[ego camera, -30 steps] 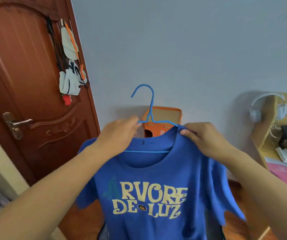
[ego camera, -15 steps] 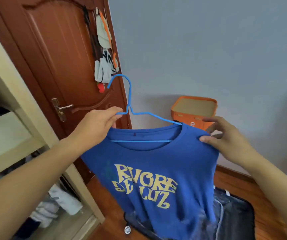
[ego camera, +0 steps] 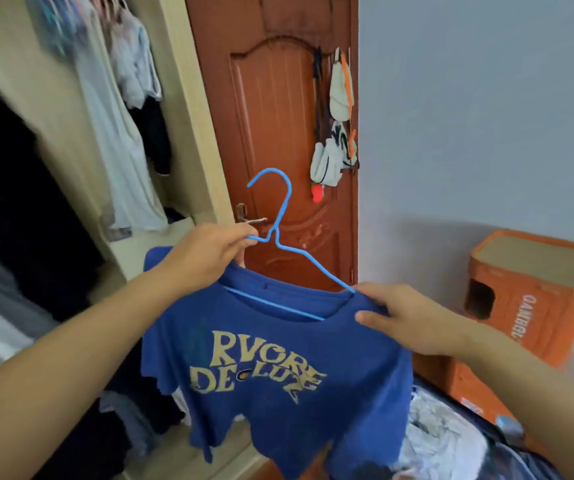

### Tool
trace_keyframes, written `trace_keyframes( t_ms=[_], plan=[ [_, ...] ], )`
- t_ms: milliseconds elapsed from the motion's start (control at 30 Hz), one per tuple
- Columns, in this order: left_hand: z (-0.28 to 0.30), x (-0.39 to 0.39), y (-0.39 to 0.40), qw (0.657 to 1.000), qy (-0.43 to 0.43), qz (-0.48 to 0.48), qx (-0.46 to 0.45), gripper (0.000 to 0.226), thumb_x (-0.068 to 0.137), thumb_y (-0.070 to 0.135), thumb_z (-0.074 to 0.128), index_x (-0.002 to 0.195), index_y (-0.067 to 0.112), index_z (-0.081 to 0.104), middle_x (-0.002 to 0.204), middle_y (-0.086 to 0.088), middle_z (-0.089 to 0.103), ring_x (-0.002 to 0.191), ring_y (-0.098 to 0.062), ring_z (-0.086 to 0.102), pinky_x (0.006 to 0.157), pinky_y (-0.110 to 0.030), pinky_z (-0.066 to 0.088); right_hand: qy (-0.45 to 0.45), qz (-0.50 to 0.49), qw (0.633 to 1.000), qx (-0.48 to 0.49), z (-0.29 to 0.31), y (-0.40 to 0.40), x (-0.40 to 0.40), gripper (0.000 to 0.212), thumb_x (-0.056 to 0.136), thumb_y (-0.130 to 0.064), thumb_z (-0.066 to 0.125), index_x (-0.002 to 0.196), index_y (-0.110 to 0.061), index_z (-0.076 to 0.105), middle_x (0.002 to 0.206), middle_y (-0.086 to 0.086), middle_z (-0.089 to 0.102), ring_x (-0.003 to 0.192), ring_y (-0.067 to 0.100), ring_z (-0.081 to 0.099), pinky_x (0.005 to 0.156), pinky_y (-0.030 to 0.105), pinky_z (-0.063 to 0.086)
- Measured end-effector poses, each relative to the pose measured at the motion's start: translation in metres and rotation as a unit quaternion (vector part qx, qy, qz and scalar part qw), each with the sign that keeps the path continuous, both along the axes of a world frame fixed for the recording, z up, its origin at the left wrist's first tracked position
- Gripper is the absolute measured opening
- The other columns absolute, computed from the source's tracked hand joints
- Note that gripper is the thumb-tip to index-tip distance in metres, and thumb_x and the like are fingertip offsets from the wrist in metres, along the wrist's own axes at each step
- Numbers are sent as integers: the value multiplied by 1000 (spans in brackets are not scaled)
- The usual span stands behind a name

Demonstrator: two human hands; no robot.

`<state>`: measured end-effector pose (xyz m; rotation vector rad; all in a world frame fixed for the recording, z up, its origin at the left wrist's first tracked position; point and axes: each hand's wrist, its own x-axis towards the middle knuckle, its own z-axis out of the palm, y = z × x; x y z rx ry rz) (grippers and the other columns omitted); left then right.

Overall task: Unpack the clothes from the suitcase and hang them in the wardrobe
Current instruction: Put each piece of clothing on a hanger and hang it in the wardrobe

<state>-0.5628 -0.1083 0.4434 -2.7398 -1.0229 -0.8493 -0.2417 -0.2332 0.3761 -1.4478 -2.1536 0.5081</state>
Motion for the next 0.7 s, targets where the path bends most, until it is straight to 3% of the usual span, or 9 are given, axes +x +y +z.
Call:
trace_keyframes(
  t_ms=[67, 133, 200, 267, 367, 400, 500, 600, 700],
  plan=[
    [16, -40, 14, 998, -37, 31, -34, 25, 107, 32, 45, 92, 22, 62, 73, 7, 64, 71, -14, 61, 74, -40, 51, 49, 26, 998, 11, 31, 10, -45, 54, 100, -30, 59, 146, -47, 38, 96, -13, 68, 89, 4, 61, 88, 31, 51],
    [38, -83, 31, 994, -79, 60, -52, 27, 106, 32, 46, 87, 20, 61, 75, 4, 66, 73, -18, 62, 78, -43, 51, 57, 70, 996, 19, 69, 18, -99, 67, 98, -27, 62, 149, -53, 27, 127, -28, 60, 120, -8, 51, 106, 20, 39],
    [68, -126, 52, 991, -87, 81, -56, 26, 105, 30, 48, 87, 16, 62, 76, 5, 68, 78, -20, 65, 84, -45, 50, 28, 115, 993, 29, 104, 37, -151, 52, 98, -28, 61, 140, -55, 44, 138, -40, 47, 131, -10, 44, 113, 19, 33],
    [115, -170, 73, 991, -63, 111, -42, 26, 105, 28, 50, 88, 14, 64, 80, 3, 70, 85, -24, 66, 87, -46, 50, 26, 112, 992, 59, 145, 62, -203, 44, 102, -19, 55, 123, -56, 60, 127, -27, 63, 115, 10, 64, 101, 34, 51],
    [202, -243, 88, 977, -46, 201, 61, 32, 104, 44, 50, 116, 20, 67, 114, -2, 69, 113, -26, 61, 91, -31, 45, 75, 68, 988, 120, 218, 86, -274, 56, 100, 2, 47, 114, -48, 67, 112, -24, 71, 101, -8, 65, 82, 7, 49],
    [226, -272, 89, 966, -61, 233, 98, 37, 104, 45, 48, 129, 23, 63, 128, -2, 65, 121, -24, 58, 95, -30, 44, 84, 61, 986, 132, 239, 93, -295, 57, 99, 4, 47, 114, -46, 68, 110, -24, 72, 103, -7, 65, 83, 7, 49],
    [265, -365, 86, 924, -59, 339, 169, 43, 104, 38, 44, 144, 25, 51, 140, -6, 54, 128, -27, 50, 102, -41, 46, 35, 13, 980, 193, 293, 118, -351, 58, 96, 1, 45, 120, -48, 66, 118, -13, 70, 105, 19, 68, 91, 33, 55],
    [262, -454, 80, 859, 16, 457, 232, 50, 100, 34, 51, 148, 23, 47, 144, -10, 45, 132, -32, 42, 103, -47, 46, -54, -47, 969, 238, 334, 158, -397, 60, 95, 2, 42, 134, -39, 60, 133, -2, 60, 103, 13, 59, 69, 8, 40],
    [254, -522, 68, 796, 15, 517, 314, 57, 88, 26, 66, 143, 15, 55, 145, -25, 45, 134, -43, 39, 107, -56, 43, -113, -73, 956, 259, 368, 199, -449, 62, 91, 2, 39, 138, -34, 58, 143, 3, 55, 121, 24, 54, 90, 23, 46]
  ],
)
